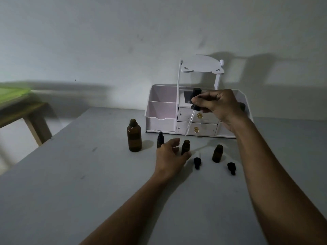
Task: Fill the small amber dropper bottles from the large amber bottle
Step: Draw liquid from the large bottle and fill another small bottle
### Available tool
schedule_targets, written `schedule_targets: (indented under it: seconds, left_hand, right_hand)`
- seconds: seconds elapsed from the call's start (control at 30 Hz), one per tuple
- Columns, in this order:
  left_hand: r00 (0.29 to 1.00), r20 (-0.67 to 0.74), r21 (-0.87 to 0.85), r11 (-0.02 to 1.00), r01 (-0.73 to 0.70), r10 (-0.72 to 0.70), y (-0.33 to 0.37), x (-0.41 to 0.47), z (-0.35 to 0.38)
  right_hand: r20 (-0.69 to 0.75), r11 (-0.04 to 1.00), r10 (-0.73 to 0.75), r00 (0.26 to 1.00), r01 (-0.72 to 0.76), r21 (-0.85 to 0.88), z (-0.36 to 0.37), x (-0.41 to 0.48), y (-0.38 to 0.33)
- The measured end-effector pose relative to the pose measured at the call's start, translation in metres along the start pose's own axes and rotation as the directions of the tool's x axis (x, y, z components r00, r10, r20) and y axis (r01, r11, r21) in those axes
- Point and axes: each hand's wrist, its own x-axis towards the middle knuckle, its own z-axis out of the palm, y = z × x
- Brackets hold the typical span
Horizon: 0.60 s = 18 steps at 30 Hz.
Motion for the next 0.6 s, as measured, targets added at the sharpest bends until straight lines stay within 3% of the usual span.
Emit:
schedule_targets:
  seconds: [0.23,0.6]
  left_hand:
    - [1.0,-0.011,0.002,1.0,-0.007,0.007,-0.003,0.006,0.002]
    - [0.999,-0.007,0.015,0.999,-0.047,0.047,-0.003,0.009,0.004]
  right_hand:
    - [0.018,0.997,0.03,0.999,-0.028,-0.076,0.0,0.005,0.014]
    - [0.02,0.998,0.03,0.999,-0.029,-0.057,0.001,0.007,0.018]
